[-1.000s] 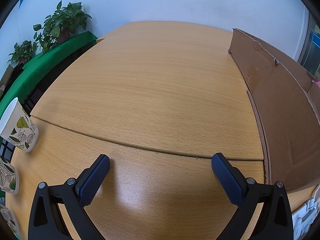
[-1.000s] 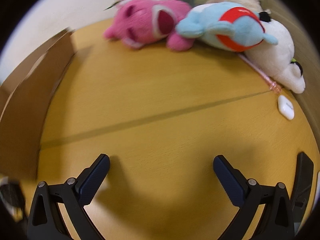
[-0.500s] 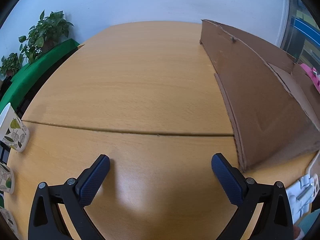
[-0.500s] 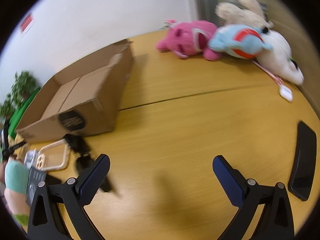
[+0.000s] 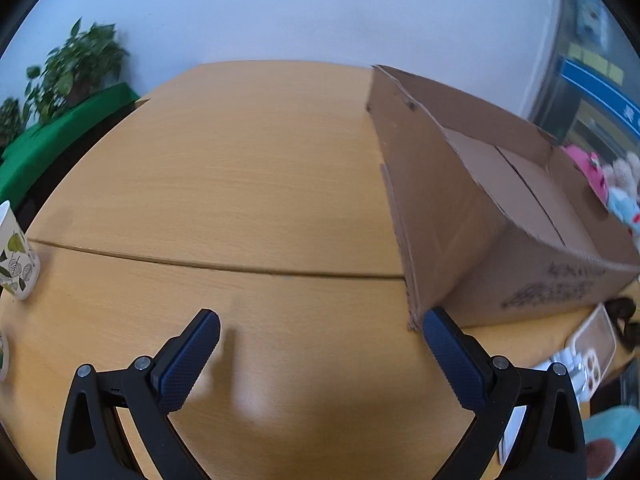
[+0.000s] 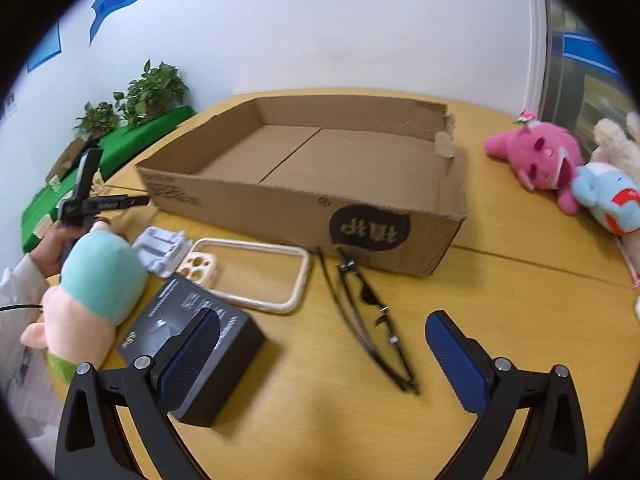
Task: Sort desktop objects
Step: 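Move the right tool toward the teal-and-pink plush toy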
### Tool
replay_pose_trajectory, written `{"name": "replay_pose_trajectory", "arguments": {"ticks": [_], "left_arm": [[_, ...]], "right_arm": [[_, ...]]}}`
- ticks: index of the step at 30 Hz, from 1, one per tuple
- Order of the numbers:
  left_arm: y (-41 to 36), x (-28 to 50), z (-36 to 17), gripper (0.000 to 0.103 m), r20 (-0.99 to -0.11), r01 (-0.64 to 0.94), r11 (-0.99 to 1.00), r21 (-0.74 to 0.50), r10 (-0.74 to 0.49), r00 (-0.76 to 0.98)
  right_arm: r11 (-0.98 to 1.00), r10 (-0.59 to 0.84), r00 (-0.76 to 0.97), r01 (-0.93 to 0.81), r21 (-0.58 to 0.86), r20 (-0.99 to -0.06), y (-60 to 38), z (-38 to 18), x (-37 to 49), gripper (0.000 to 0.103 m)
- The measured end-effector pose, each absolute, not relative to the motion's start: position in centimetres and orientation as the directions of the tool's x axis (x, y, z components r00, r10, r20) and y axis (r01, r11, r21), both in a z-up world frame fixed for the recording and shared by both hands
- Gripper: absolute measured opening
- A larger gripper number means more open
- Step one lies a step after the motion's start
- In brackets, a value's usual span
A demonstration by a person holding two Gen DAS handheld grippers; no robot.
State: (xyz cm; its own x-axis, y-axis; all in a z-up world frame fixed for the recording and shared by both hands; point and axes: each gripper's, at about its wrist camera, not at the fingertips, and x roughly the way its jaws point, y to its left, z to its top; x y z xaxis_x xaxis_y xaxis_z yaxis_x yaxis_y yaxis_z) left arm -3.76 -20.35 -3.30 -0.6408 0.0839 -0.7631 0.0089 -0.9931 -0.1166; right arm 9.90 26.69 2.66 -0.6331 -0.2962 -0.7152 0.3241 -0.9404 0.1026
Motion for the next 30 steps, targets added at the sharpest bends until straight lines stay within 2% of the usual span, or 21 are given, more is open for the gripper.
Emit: {"name": "replay_pose_trajectory", "arguments": {"ticks": [5, 9, 14, 18, 24, 27, 30], "left_arm": [[-22.9, -5.2, -2.6, 0.103, -0.732, 0.028, -0.959, -0.283, 0.197, -0.653], [-22.4, -6.8, -3.3, 0.102, -0.777, 0.046, -0.966, -0.255, 0.177, -0.604], [-20.1, -5.6, -2.6, 0.102, -0.761, -0.079, -0.977, -0.2, 0.205, -0.615], [-20.1, -4.9, -2.3, 0.102, -0.774, -0.077, -0.985, -0.157, 0.171, -0.609], [-21.2, -0.9, 0.7, 0.102, -0.749, -0.038, -0.979, -0.2, 0.178, -0.638], [-20.0, 2.3, 3.3, 0.102, -0.744, -0.059, -0.976, -0.207, 0.197, -0.639], [-18.5, 6.1, 4.9, 0.102, -0.754, -0.097, -0.96, -0.263, 0.267, -0.6]], "right_arm": [[-0.945, -0.292, -0.613, 0.302, 0.124, -0.734, 26.9, 1.9, 9.9, 0.103], [-0.946, -0.304, -0.613, 0.283, 0.156, -0.73, 27.5, 1.8, 9.9, 0.103], [-0.947, -0.299, -0.615, 0.283, 0.15, -0.729, 27.3, 2.2, 9.9, 0.103], [-0.934, -0.336, -0.61, 0.317, 0.167, -0.718, 26.7, 2.9, 10.3, 0.103], [-0.884, -0.426, -0.583, 0.429, 0.184, -0.691, 22.7, 4.8, 11.0, 0.103], [-0.837, -0.508, -0.514, 0.483, 0.257, -0.691, 19.2, 5.0, 10.7, 0.103], [-0.768, -0.602, -0.427, 0.542, 0.342, -0.675, 15.9, 4.8, 10.5, 0.103]]}}
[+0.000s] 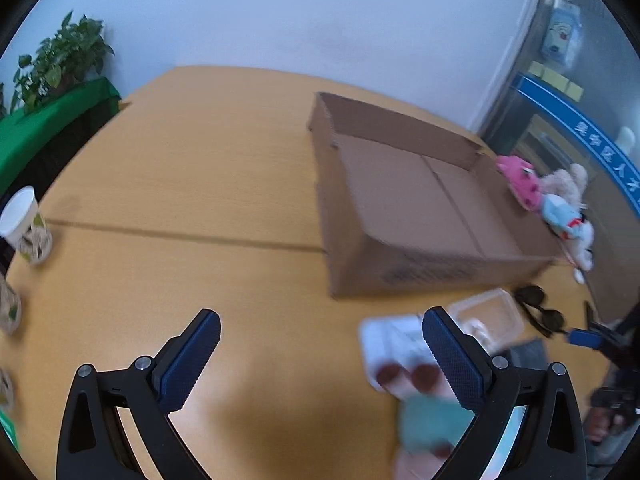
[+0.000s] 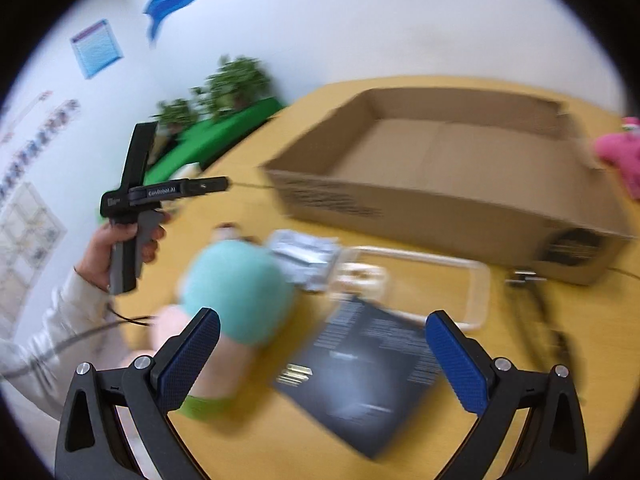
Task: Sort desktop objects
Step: 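Move the right tool toward the teal-and-pink plush toy, then close the right gripper on the teal-and-pink plush toy and lift it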
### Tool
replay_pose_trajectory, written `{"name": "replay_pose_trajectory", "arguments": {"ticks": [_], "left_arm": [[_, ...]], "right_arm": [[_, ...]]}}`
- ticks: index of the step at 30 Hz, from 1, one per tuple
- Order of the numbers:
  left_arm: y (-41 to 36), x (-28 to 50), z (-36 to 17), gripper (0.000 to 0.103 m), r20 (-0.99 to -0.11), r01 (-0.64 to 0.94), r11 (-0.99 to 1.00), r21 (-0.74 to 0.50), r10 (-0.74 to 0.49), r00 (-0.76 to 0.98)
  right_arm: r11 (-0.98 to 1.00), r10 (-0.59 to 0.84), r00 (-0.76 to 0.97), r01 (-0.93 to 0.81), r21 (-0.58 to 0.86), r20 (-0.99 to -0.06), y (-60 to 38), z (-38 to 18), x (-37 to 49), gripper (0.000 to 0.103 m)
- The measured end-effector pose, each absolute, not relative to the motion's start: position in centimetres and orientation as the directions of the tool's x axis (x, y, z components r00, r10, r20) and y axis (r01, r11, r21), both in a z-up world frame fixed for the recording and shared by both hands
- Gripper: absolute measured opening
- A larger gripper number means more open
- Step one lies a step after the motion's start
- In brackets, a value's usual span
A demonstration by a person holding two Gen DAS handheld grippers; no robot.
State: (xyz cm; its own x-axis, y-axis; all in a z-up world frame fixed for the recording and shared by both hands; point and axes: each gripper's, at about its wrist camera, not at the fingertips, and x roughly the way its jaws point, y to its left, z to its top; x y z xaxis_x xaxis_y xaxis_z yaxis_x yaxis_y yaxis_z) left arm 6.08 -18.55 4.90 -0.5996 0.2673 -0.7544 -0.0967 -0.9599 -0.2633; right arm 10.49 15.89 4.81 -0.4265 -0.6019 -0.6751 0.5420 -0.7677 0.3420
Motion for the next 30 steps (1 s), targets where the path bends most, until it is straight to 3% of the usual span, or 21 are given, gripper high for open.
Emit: {"name": "replay_pose_trajectory", "arguments": {"ticks": [10, 13, 17, 20, 24, 30], "left_arm": [[-13.5, 15.3, 2.4, 0.1, -0.786, -0.173, -0.867, -0.467, 0.497, -0.369], [-11.9, 16.1, 0.8, 0.087, -0.792, -0.169, -0.849, -0.501, 0.528, -0.305], [-10.9, 16.3, -0.9, 0.082, -0.777, -0.165, -0.821, -0.546, 0.57, -0.267], [-11.0, 16.3, -0.6, 0.073, -0.769, -0.169, -0.818, -0.55, 0.575, -0.279], [-9.4, 16.3, 1.4, 0.066, -0.792, -0.215, -0.852, -0.478, 0.524, -0.314], [-7.2, 13.4, 11.6, 0.065, -0.685, -0.39, -0.842, -0.373, 0.534, -0.496]], "right_arm": [[-0.687, -0.686, -0.228, 0.516, 0.512, -0.69, 9.4, 3.4, 7.3, 0.103], [-0.681, -0.67, -0.164, 0.524, 0.512, -0.724, 7.0, 2.3, 6.9, 0.102], [-0.69, -0.612, -0.12, 0.565, 0.453, -0.782, 4.2, 0.2, 8.1, 0.101], [-0.69, -0.614, -0.135, 0.571, 0.445, -0.778, 3.9, -0.9, 8.8, 0.097], [-0.688, -0.629, -0.179, 0.582, 0.434, -0.756, 4.5, 0.2, 9.5, 0.083], [-0.697, -0.684, -0.408, 0.61, 0.377, -0.604, 8.2, 8.8, 8.5, 0.078]]}}
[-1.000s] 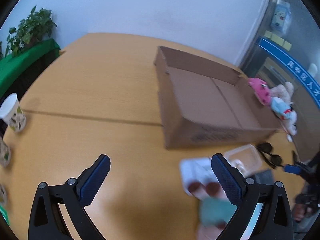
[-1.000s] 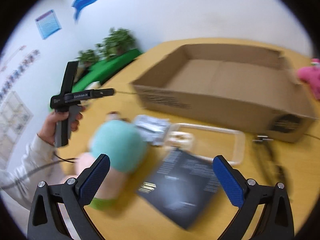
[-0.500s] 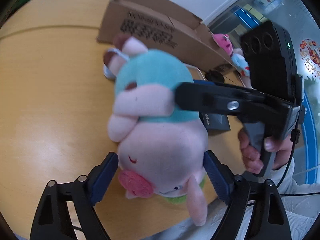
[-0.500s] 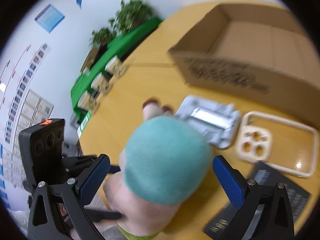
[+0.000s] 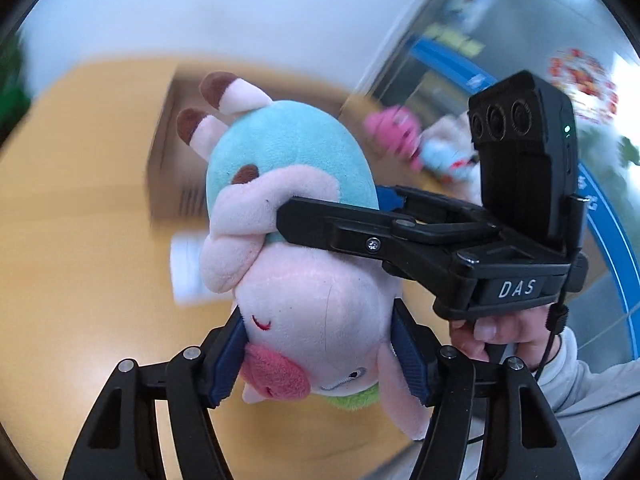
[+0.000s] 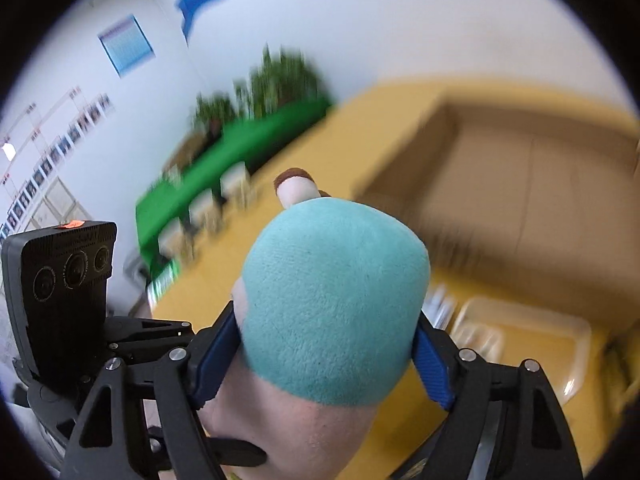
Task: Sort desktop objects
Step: 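Close the right gripper on the teal-and-pink plush toy and lift it, then carry the plush toy into the cardboard box and open the right gripper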
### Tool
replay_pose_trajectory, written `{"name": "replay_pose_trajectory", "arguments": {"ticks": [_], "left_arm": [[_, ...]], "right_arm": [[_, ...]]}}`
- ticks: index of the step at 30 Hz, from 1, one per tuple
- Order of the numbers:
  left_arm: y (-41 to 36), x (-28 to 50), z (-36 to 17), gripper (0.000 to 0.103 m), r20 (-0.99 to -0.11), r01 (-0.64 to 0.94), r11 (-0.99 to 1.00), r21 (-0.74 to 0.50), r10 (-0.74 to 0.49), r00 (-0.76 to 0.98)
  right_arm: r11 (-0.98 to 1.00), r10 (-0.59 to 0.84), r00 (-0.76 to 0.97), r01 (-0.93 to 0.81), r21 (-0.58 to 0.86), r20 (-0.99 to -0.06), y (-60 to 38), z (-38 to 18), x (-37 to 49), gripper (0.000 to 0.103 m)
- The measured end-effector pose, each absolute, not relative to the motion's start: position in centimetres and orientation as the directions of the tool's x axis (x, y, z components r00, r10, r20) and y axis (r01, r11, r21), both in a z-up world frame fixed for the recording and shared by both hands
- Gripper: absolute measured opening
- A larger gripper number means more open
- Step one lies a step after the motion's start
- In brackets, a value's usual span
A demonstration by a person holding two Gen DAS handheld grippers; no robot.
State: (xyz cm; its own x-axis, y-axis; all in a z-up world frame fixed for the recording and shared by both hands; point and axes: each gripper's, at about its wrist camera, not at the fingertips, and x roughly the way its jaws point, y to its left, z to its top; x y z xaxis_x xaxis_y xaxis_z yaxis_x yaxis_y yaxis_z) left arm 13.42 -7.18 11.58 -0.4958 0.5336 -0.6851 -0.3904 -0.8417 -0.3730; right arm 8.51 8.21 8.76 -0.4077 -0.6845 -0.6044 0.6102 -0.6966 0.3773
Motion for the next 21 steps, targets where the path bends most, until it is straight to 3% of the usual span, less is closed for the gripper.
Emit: {"name": "replay_pose_trajectory", "arguments": {"ticks": [5, 11, 16, 21], "left_arm": [[-4.8, 7.7, 20.3, 0.065, -0.568, -0.514, -0.821, -0.248, 0.553, -0.61], [-4.8, -0.7, 24.8, 0.065, -0.516, -0.524, -0.819, -0.234, 0.561, -0.647], [-6.9, -10.2, 21.8, 0.065, -0.591, -0.442, -0.841, -0.311, 0.535, -0.603], [-8.8, -18.0, 14.7, 0.065, -0.695, -0.321, -0.852, -0.414, 0.524, -0.493]], "right_arm": [[-0.73, -0.672, -0.592, 0.632, 0.262, -0.444, 11.8, 19.5, 4.3, 0.079], [-0.744, -0.655, -0.637, 0.638, 0.198, -0.408, 12.4, 26.3, -3.9, 0.079], [-0.726, -0.671, -0.581, 0.64, 0.251, -0.46, 10.8, 24.6, -12.9, 0.079], [-0.699, -0.697, -0.462, 0.607, 0.378, -0.547, 8.9, 16.7, -21.4, 0.079]]}}
